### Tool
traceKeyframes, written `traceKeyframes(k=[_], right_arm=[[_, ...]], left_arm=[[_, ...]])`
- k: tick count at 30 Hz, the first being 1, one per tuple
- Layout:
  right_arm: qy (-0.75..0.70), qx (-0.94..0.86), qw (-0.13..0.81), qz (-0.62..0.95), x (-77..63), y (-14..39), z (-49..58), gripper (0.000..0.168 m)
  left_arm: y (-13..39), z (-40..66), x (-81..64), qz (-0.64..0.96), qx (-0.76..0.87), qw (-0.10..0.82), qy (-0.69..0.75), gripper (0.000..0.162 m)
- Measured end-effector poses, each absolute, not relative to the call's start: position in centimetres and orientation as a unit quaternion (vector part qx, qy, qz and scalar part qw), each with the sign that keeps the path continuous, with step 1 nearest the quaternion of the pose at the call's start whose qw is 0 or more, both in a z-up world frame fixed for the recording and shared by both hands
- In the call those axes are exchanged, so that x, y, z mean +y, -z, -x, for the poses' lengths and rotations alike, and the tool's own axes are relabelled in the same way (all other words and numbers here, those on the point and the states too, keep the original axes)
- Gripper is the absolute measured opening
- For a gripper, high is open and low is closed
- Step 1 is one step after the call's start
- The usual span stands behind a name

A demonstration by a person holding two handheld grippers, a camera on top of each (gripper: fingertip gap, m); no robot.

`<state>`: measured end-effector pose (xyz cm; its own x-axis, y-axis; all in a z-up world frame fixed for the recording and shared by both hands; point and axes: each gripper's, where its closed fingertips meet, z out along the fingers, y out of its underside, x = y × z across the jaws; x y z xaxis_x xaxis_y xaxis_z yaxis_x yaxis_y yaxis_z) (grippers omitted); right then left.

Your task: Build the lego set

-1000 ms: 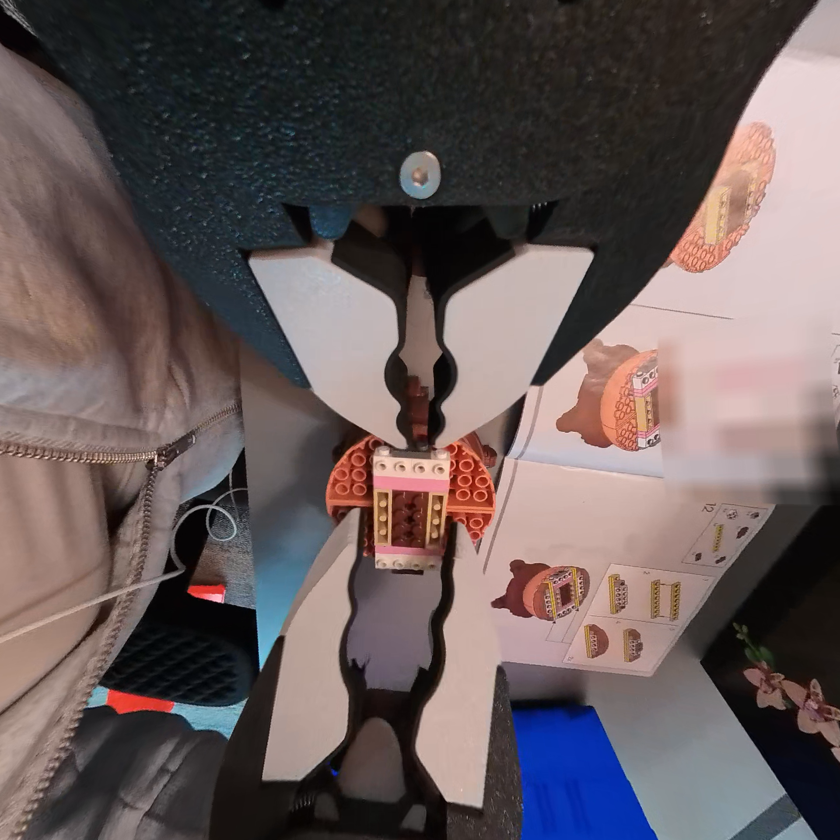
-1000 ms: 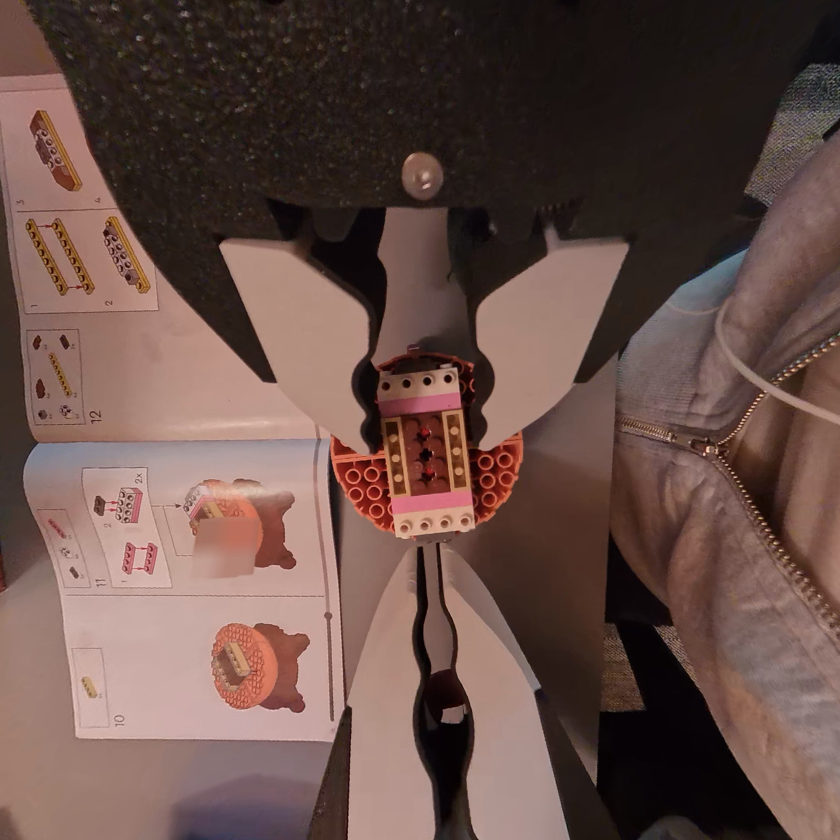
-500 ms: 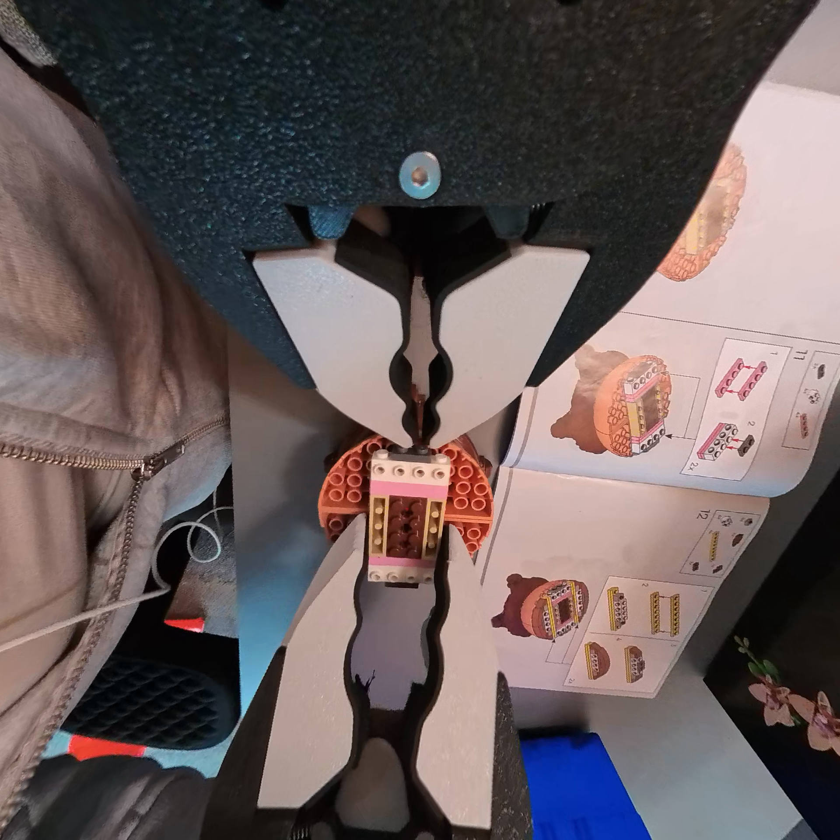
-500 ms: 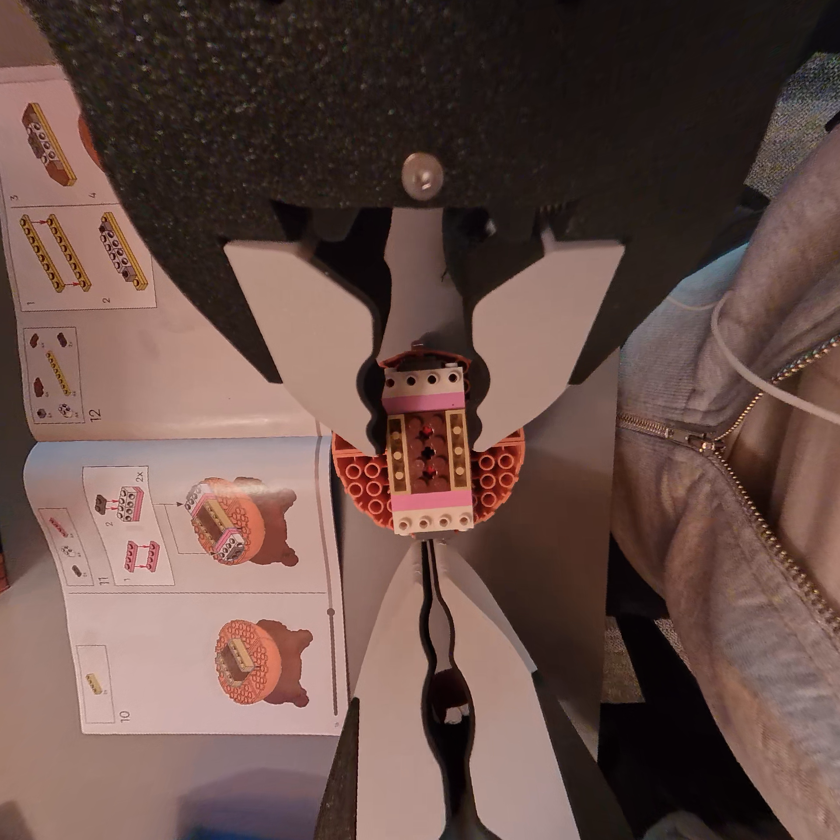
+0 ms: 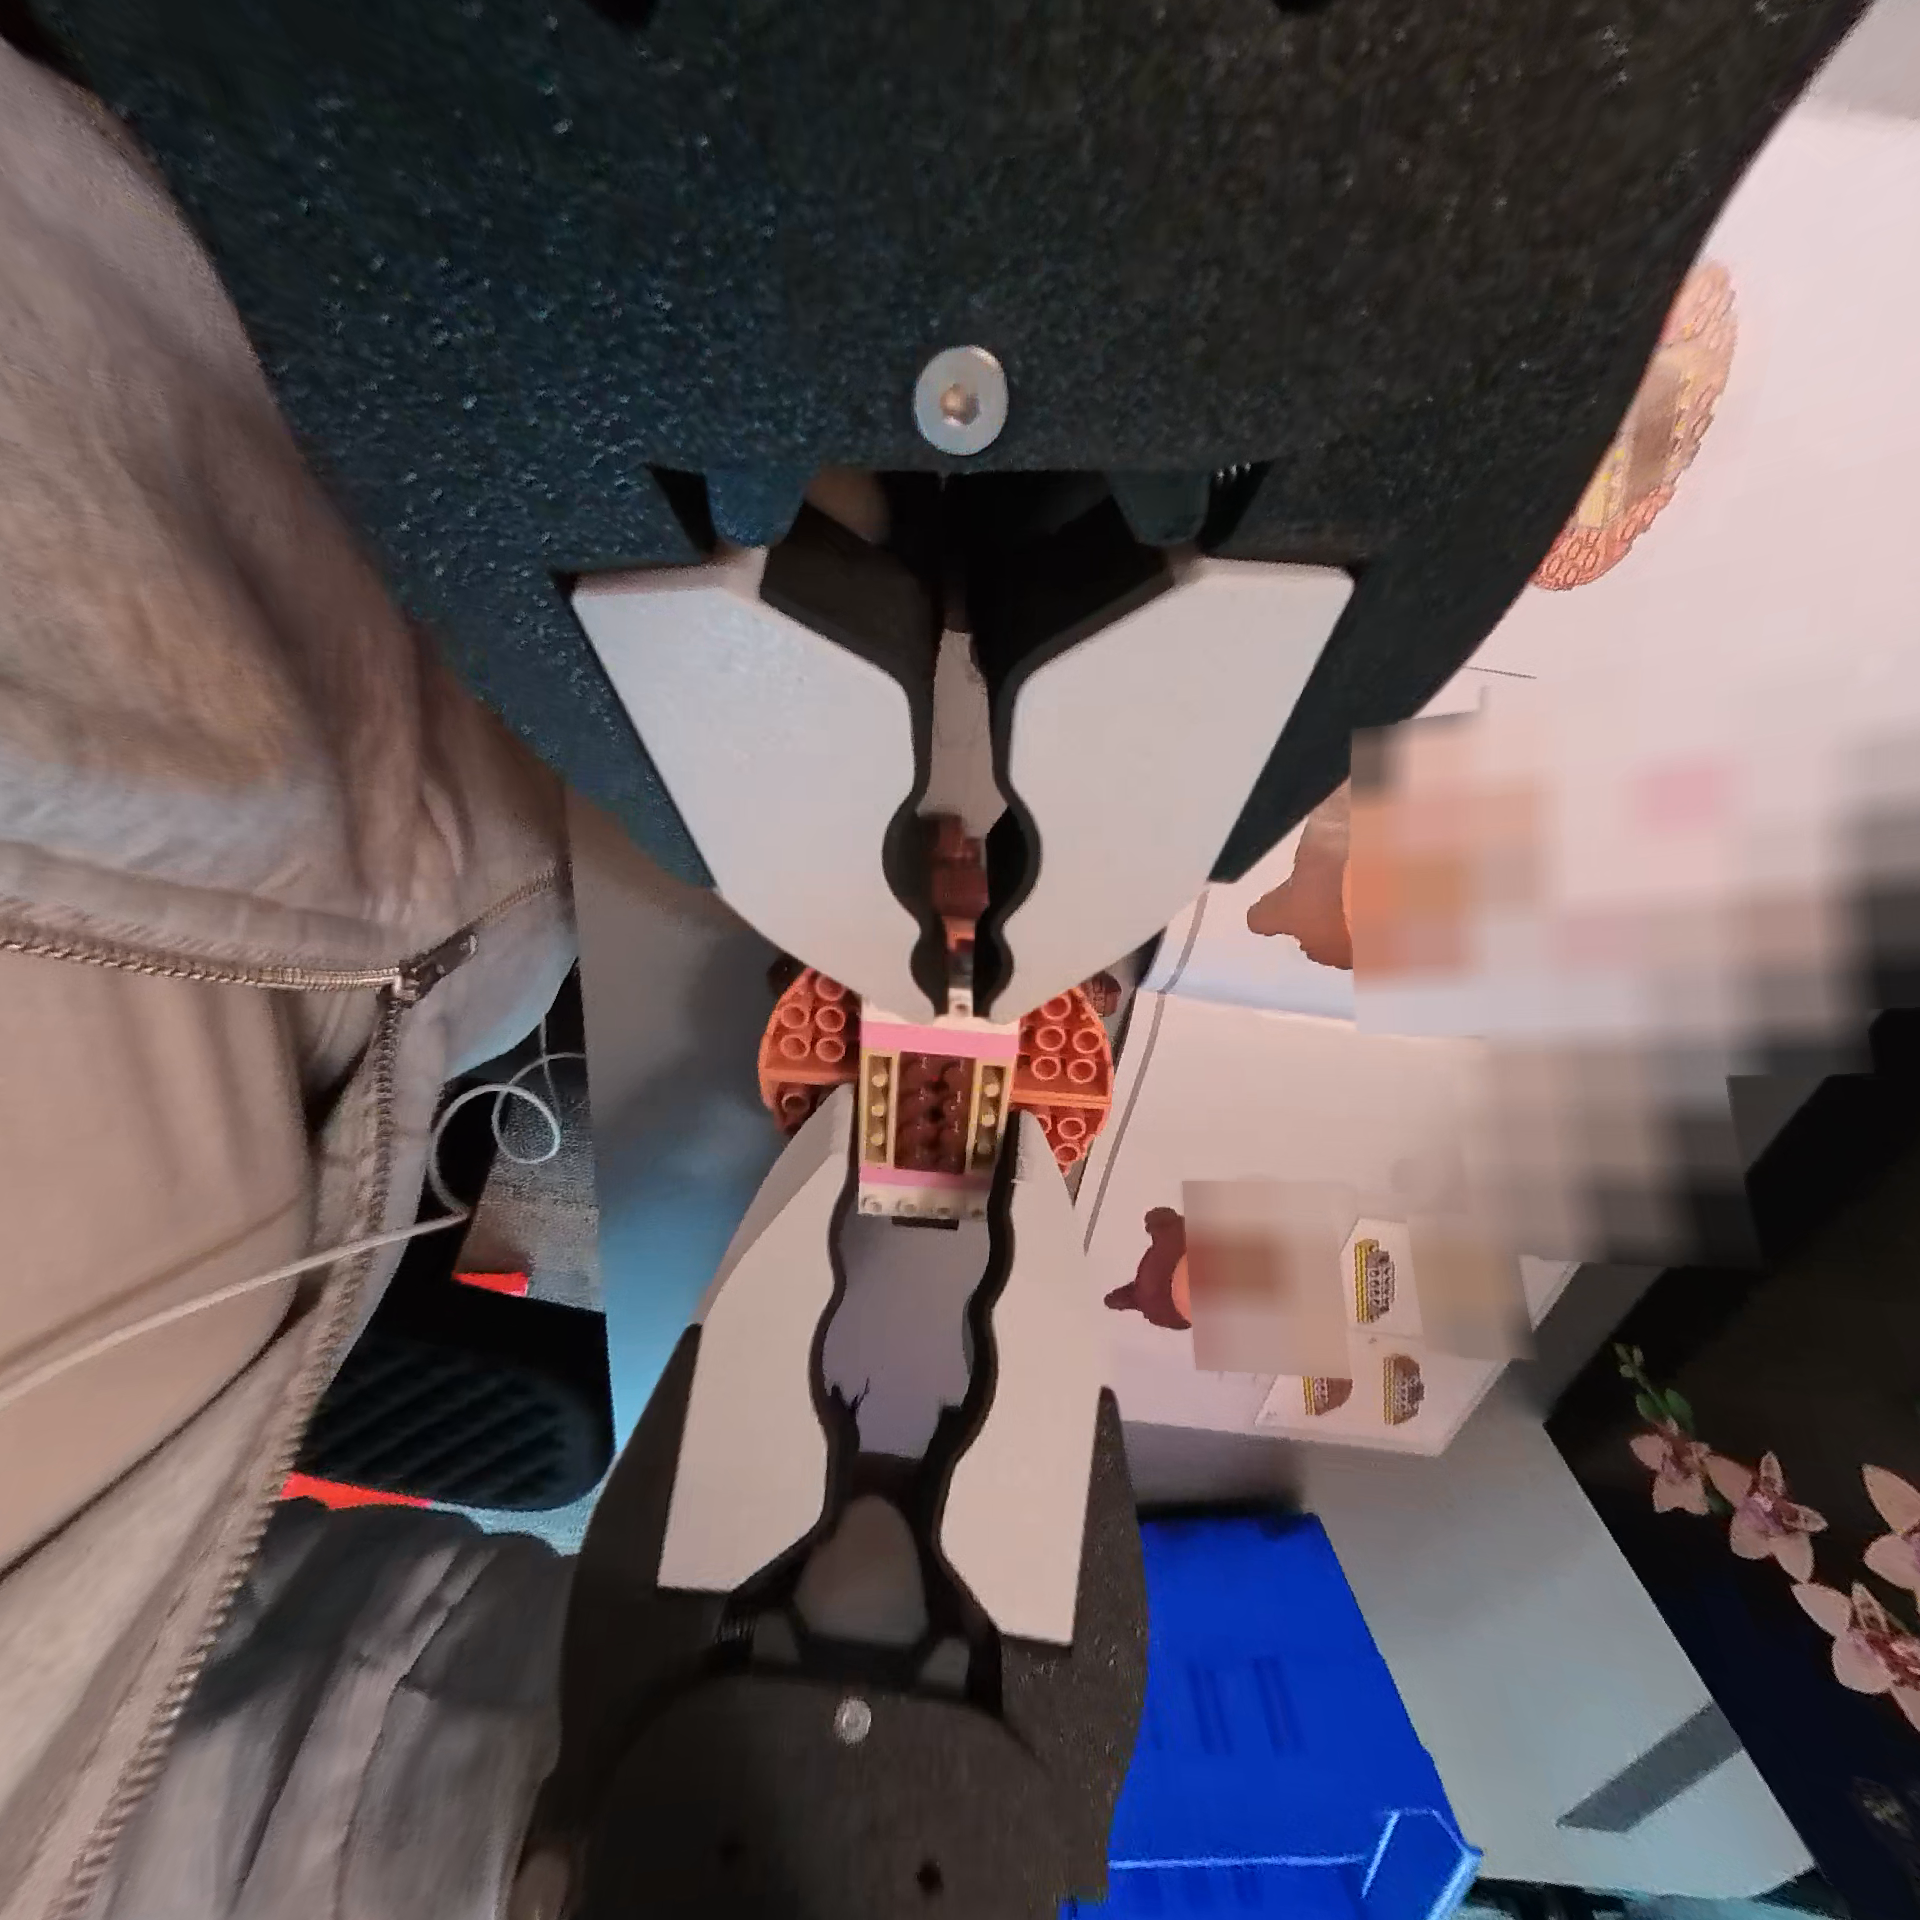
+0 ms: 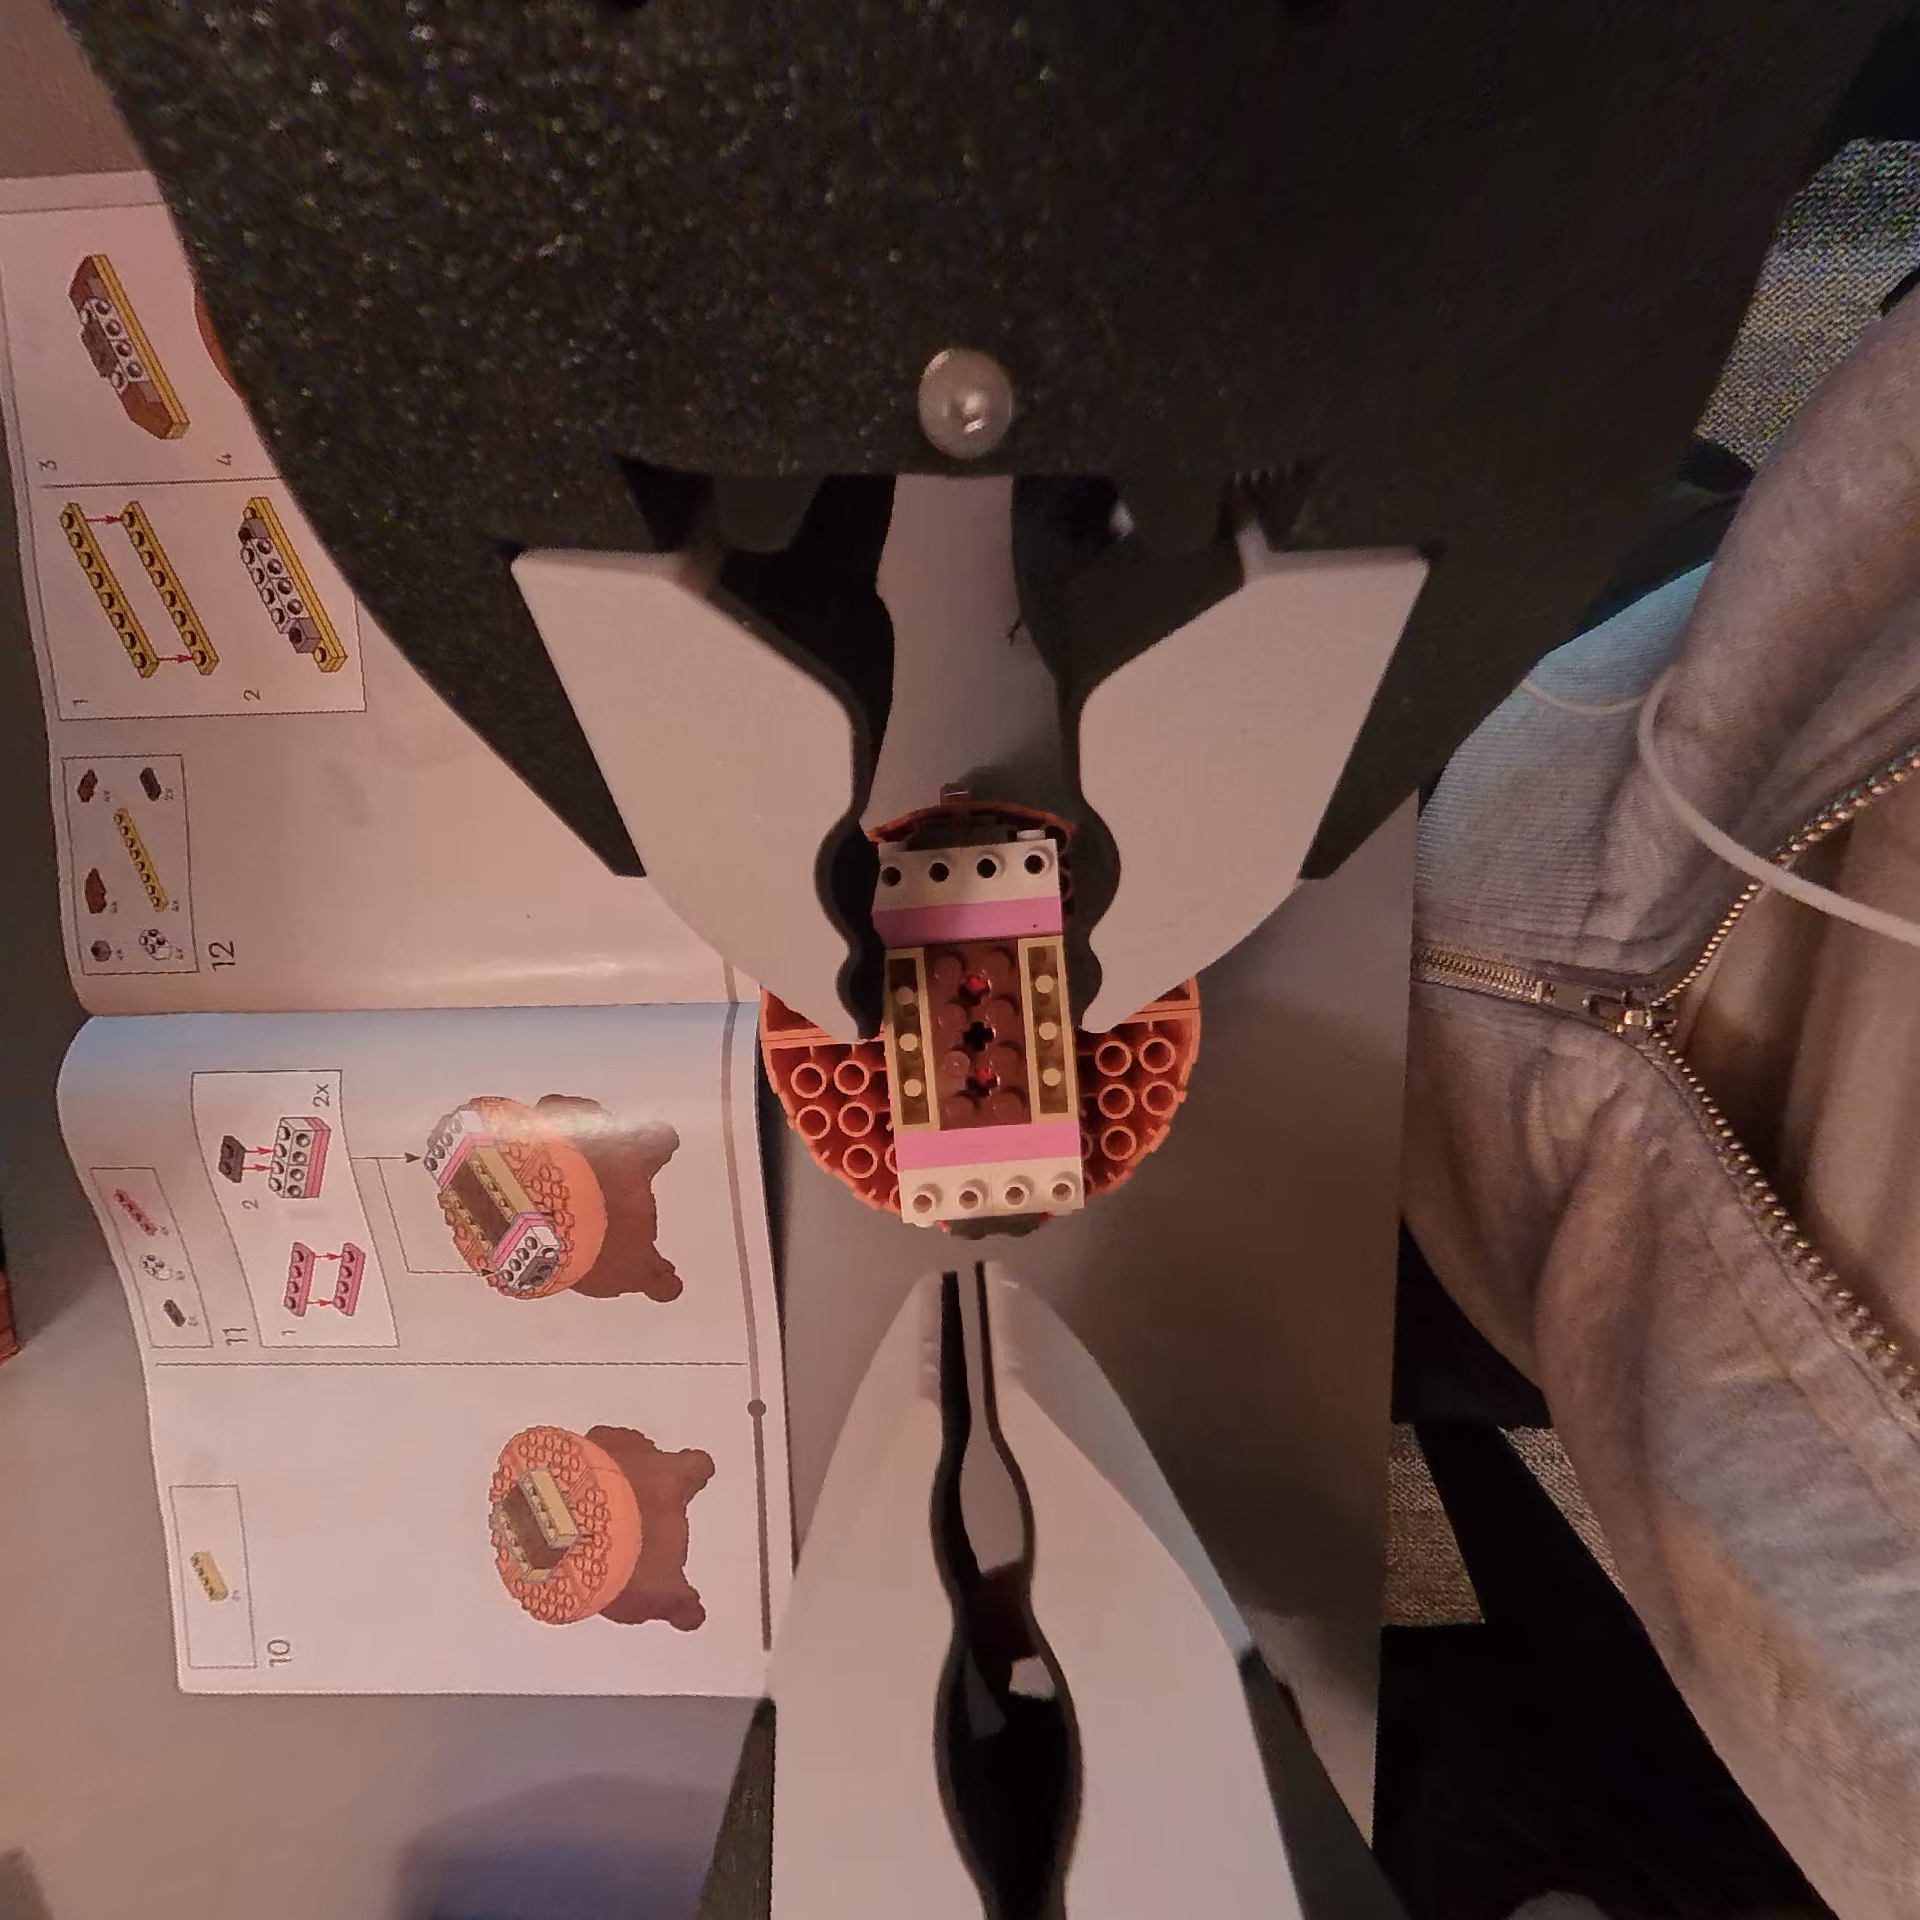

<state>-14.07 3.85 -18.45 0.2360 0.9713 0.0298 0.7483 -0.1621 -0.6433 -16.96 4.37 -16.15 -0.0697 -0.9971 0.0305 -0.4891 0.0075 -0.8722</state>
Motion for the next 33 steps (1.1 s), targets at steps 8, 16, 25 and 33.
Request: traceKeyframes(k=[8,16,25,33], right_arm=[[-0.200,-0.583,0.277,0.737,3.85,18.45,14.09,0.033],[-0.205,-0.579,0.275,0.739,3.85,18.46,14.12,0.033],[-0.206,-0.578,0.272,0.741,3.83,18.49,14.16,0.033],[-0.206,-0.581,0.267,0.741,3.82,18.50,14.14,0.033]], left_arm=[[17.20,16.51,4.15,0.602,0.618,0.318,0.392,0.000],[17.20,16.41,4.16,0.606,0.631,0.313,0.369,0.000],[17.37,16.45,4.19,0.614,0.657,0.289,0.328,0.000],[17.51,16.47,4.21,0.615,0.670,0.289,0.300,0.000]])
